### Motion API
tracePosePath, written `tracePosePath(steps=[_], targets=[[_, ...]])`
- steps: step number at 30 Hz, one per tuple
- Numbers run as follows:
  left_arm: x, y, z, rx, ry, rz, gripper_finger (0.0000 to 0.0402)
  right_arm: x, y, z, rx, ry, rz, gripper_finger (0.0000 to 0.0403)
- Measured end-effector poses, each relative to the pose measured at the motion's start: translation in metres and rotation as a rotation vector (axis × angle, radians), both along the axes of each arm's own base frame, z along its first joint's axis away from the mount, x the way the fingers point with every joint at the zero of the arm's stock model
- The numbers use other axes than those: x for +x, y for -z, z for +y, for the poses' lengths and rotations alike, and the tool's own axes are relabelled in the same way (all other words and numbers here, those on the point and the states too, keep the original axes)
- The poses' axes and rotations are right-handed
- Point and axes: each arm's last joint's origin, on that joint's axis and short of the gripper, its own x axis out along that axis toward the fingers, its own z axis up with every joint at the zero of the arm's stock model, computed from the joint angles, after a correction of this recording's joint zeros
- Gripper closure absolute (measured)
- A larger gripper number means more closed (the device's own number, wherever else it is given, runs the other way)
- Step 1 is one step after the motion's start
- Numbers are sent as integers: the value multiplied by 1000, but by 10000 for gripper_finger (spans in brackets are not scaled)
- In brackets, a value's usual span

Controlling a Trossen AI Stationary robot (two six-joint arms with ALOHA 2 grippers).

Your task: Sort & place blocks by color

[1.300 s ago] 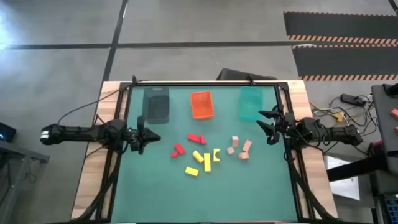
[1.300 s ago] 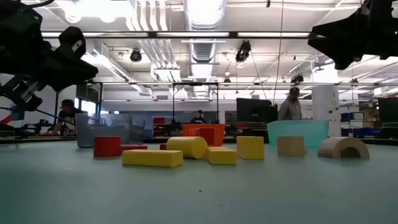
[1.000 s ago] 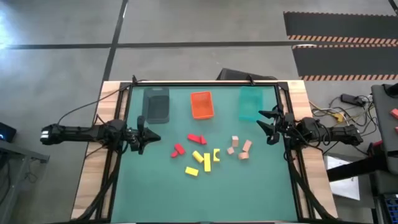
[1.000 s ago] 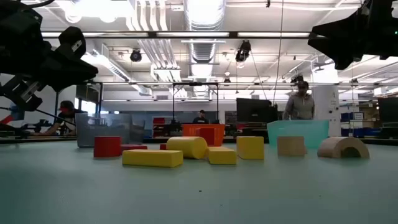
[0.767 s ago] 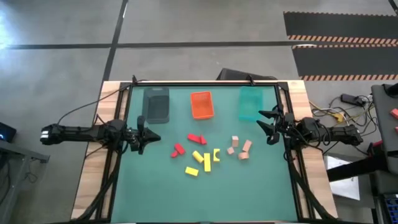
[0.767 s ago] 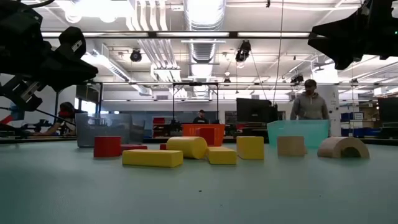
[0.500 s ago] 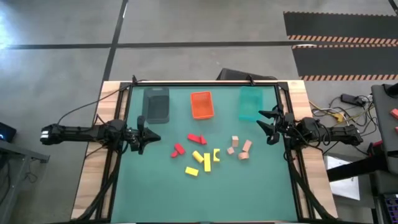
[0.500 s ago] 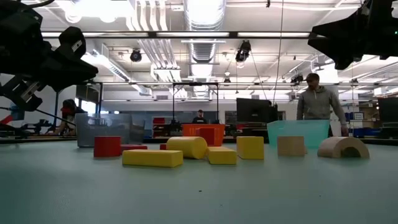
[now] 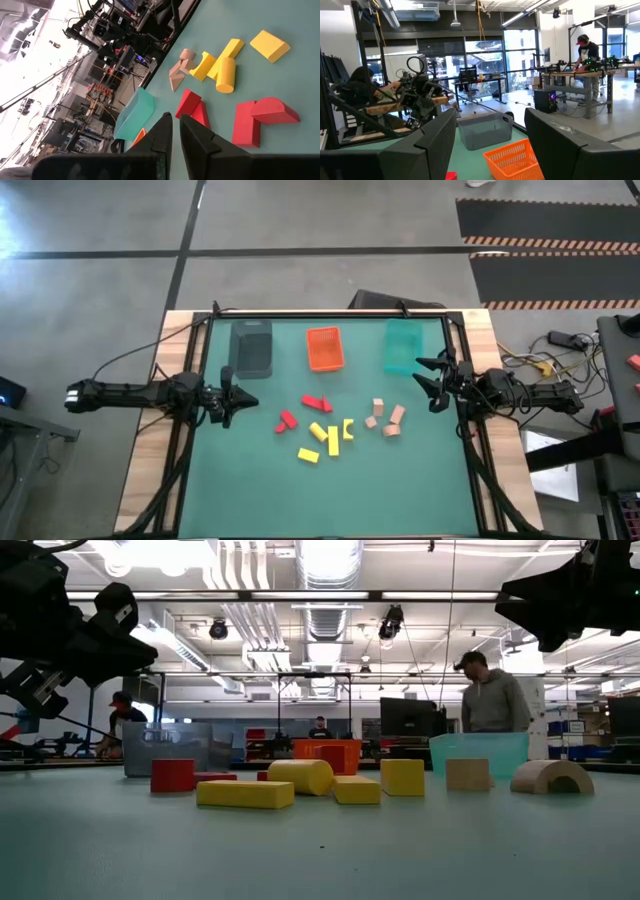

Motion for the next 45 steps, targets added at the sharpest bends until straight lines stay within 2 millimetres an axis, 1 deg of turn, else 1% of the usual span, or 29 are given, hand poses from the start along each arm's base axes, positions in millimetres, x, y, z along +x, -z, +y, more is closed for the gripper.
tracePosePath(steps=[21,25,30,34,38,41,45], targets=[[0,0,0,0,0,0,381,0,0,0,16,-4,-10,177],[0,0,0,0,0,0,381,-1,-3,0,115,-31,-67,177],[0,0,0,0,0,2,381,-3,-8,0,336,-96,-194,177],[0,0,0,0,0,0,381,-3,-9,-2,458,-65,-251,177],[0,0,0,0,0,0,381,-4,-8,-4,507,7,-273,177],[0,0,0,0,-1,-4,381,-3,-8,-5,535,22,-286,177],[1,-10,0,2,-5,-102,381,-4,-10,-5,577,11,-326,177]])
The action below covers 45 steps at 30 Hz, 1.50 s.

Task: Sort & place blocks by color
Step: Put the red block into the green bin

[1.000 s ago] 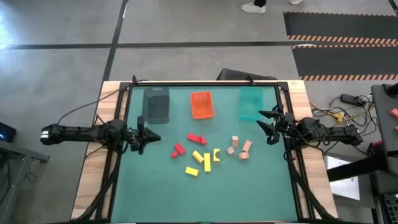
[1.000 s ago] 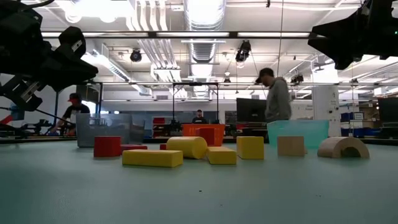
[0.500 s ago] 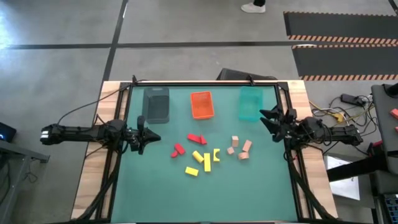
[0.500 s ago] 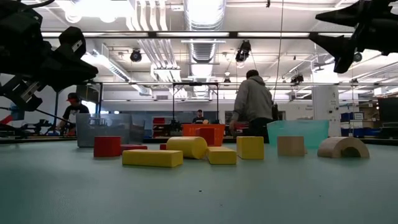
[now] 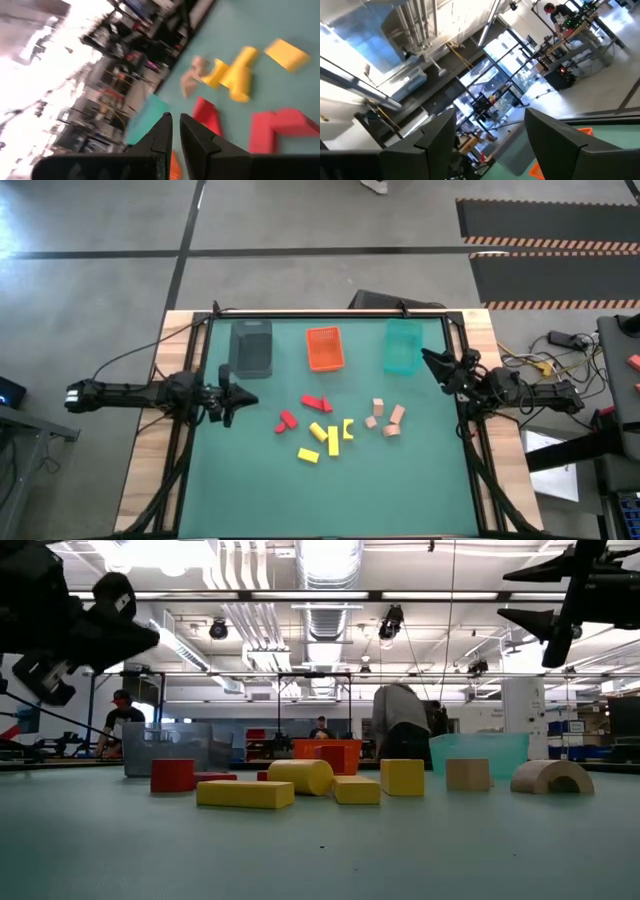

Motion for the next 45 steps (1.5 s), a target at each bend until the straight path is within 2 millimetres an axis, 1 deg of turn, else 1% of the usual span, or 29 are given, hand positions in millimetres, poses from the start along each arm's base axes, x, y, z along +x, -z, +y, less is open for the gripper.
tracePosePath(steps=[5,9,14,18,20,23,25,29,32,35,38,40,42,45], targets=[[-1,-22,0,6,-3,-225,381,-1,-4,0,3,2,-47,177],[-4,-36,0,9,-5,-381,381,-3,-8,-1,30,49,-101,177],[-7,-45,0,11,-8,-476,381,-3,-14,-2,22,77,-117,177],[-10,-53,0,-2,0,-547,381,-2,-27,-2,13,82,-119,177],[-12,-59,-1,-176,72,-586,381,0,-35,-2,-14,94,-96,177],[-15,-63,-1,-436,118,-617,381,3,-53,-2,-72,120,-61,177],[-16,-65,1,-664,142,-620,381,7,-65,-2,-103,134,-26,177],[-16,-65,2,-1137,217,-579,381,17,-87,-3,-102,170,89,177],[-15,-64,2,-1370,276,-534,381,29,-99,-3,-68,185,235,177],[-15,-64,2,-1530,322,-506,381,45,-104,-3,-16,169,414,177],[-17,-67,2,-1649,382,-504,381,55,-108,-3,83,163,577,177],[-19,-70,2,-1665,419,-525,381,56,-113,-3,151,170,662,177],[-21,-72,2,-1637,432,-558,381,57,-118,-2,219,177,737,177],[-22,-74,4,-1659,394,-632,381,56,-126,-2,296,186,830,177]])
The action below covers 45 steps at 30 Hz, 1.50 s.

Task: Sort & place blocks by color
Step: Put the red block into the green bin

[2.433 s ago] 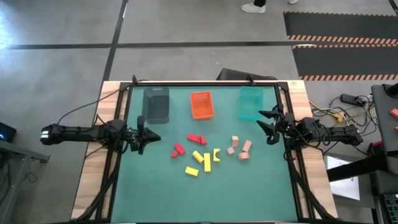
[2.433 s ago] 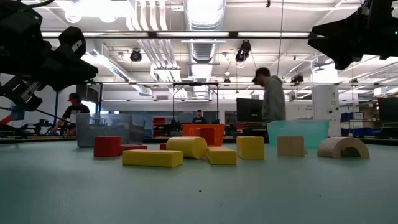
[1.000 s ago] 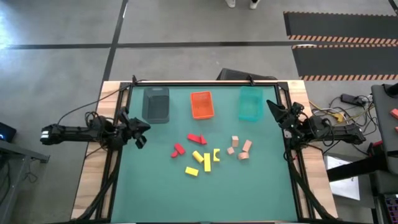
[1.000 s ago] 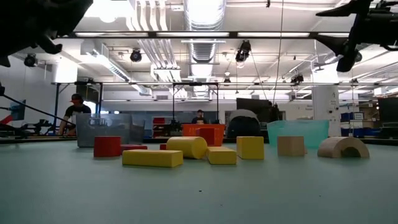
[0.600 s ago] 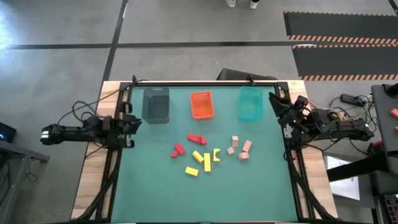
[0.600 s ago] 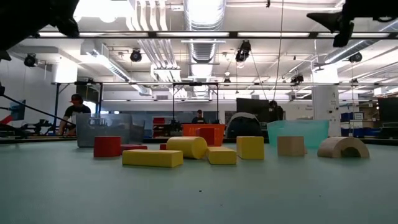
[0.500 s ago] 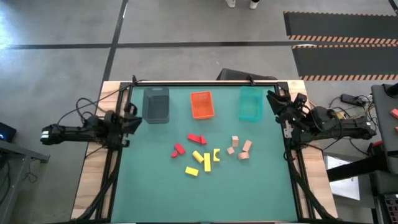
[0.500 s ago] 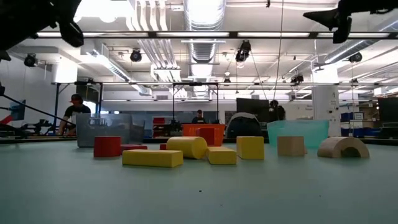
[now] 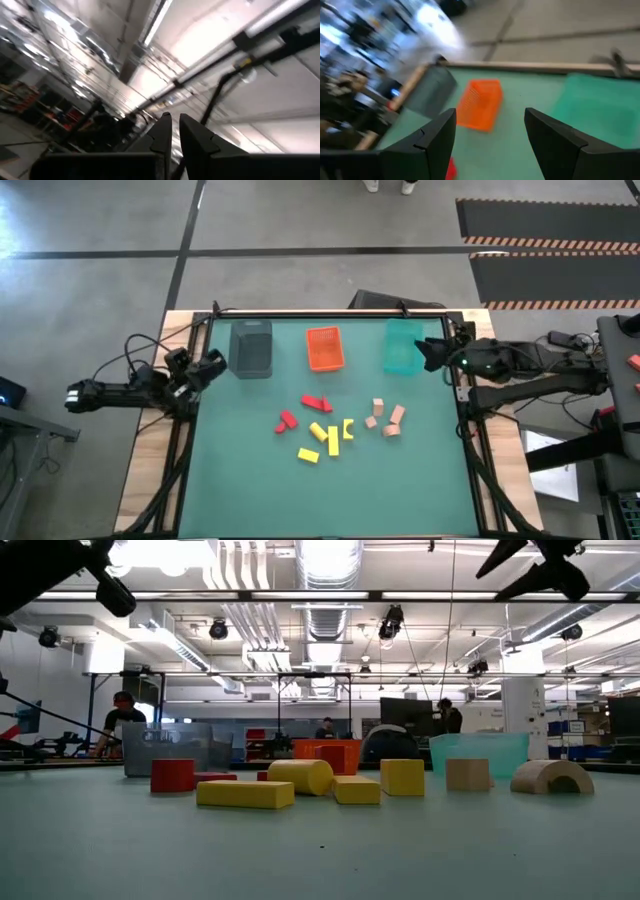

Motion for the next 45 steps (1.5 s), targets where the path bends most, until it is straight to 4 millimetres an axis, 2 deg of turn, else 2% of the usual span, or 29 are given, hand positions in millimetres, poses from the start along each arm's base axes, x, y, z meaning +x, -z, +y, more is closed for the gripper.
tracePosePath(steps=[5,9,13,17,28,35,45], targets=[[0,-6,5,-100,-122,-3,381,4,-16,1,54,-1,94,177],[5,-19,6,-104,-169,19,381,14,-27,1,55,-4,111,177],[17,-32,6,-102,-173,70,381,24,-37,2,47,-9,104,177],[35,-38,6,-96,-167,218,381,34,-39,2,57,-23,120,177],[63,-43,3,-161,-21,796,382,57,-27,4,145,-74,183,177],[72,-51,3,-158,-15,818,382,74,-15,4,136,-79,243,177],[71,-54,3,-158,-15,805,382,103,12,5,115,-99,390,177]])
